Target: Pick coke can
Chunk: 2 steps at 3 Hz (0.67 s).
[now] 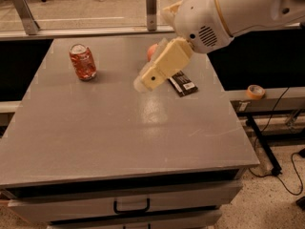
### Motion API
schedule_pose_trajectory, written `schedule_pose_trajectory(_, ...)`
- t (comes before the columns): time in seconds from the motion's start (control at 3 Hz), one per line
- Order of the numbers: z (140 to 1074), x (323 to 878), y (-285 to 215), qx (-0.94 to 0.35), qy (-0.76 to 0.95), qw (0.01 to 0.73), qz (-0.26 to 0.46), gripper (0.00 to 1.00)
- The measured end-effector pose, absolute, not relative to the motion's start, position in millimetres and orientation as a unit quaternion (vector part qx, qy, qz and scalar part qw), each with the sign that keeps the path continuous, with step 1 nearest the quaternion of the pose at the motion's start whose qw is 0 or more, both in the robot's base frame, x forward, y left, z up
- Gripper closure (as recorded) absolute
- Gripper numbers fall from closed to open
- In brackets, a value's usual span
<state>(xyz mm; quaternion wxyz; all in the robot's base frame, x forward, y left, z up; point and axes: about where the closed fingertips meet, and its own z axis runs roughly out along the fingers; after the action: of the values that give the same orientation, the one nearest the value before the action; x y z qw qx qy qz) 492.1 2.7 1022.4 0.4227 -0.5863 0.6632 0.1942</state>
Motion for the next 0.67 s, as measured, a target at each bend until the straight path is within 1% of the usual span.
schedule_pose_trajectory(0.33, 1022.4, 492.0, 2.7, -0.586, 0.663, 0.423, 0.194, 0.00)
schedule_pose_trajectory(0.67, 995.6, 504.6, 20.2, -0.584, 0.658, 0.427, 0.208, 0.00)
